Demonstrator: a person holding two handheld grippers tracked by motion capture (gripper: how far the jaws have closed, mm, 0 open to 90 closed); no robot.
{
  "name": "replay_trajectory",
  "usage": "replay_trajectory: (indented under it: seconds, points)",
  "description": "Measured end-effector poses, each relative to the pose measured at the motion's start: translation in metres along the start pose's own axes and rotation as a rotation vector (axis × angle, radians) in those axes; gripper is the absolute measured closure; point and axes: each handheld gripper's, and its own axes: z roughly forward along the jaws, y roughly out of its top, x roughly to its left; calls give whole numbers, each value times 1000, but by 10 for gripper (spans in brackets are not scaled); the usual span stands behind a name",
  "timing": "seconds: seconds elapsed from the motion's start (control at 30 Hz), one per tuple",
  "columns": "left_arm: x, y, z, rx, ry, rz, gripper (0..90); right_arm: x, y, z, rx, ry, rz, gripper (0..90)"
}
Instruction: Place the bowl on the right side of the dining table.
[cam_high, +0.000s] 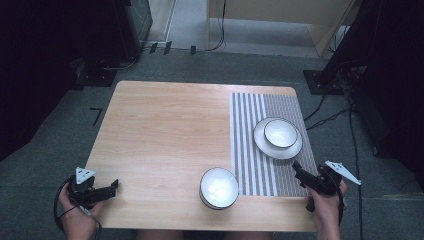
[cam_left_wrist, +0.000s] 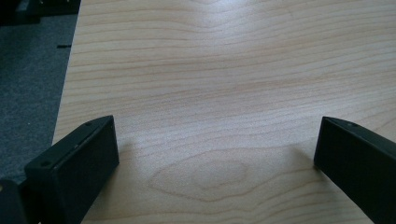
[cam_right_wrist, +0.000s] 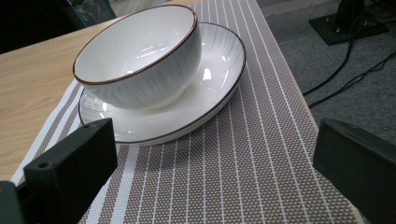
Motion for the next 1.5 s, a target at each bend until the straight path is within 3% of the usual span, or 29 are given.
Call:
replay_trajectory:
  seconds: [1.5]
  points:
    - [1, 0, 0, -4, -11, 1, 0, 1, -26, -11, 63, -26, -33, 0]
